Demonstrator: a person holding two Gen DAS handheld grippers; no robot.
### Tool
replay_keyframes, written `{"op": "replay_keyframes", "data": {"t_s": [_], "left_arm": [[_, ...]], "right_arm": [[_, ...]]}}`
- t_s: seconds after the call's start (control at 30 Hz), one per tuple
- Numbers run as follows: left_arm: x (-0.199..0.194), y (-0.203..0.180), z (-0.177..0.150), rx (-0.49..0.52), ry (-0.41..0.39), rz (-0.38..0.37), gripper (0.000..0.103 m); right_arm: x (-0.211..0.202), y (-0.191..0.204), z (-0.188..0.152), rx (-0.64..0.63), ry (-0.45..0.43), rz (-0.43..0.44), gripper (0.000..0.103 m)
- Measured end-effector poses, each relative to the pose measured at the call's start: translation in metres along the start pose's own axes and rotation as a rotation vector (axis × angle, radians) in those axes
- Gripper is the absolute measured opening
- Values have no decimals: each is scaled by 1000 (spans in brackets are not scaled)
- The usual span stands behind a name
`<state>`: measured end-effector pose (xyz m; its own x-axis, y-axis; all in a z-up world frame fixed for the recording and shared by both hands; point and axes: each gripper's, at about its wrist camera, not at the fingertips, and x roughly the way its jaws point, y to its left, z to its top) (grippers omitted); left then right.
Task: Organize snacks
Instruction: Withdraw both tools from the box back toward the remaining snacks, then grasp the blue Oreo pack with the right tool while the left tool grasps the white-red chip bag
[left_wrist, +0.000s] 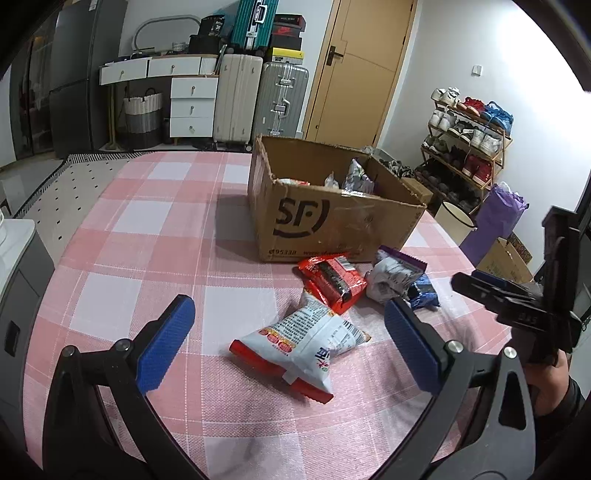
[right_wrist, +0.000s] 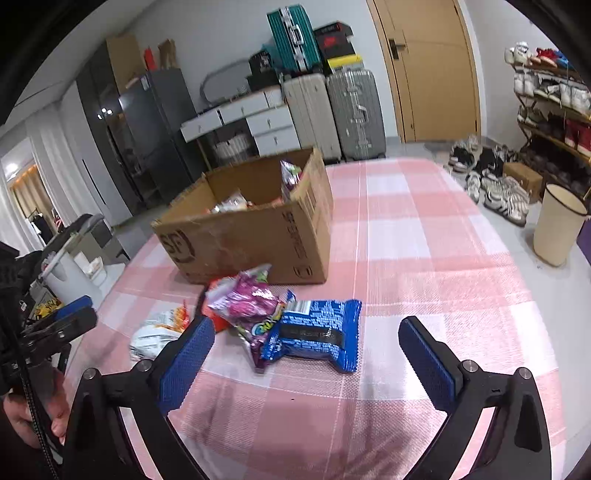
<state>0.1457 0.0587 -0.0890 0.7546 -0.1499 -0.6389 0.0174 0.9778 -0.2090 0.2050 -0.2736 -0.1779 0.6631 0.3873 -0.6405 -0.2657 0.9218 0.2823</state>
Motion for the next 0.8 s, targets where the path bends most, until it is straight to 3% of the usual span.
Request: {"op": "replay_keyframes", "data": {"t_s": [0.13,0.53,0.7,0.8], "left_arm": [[7,4,-1,-10,13,0,102],[26,9,-8,-21,50,-7,102],[27,9,-12,-22,62,-7,102],[28,10,-14,-22,66,-4,102]], "right_arm": [[29,-4,1,6,57,-17,90],[69,-13,-1,-1,147,-60,80],[80,-8,-3,-30,179,-61,69],[83,-7,-4,-46,177,-54,54]]}}
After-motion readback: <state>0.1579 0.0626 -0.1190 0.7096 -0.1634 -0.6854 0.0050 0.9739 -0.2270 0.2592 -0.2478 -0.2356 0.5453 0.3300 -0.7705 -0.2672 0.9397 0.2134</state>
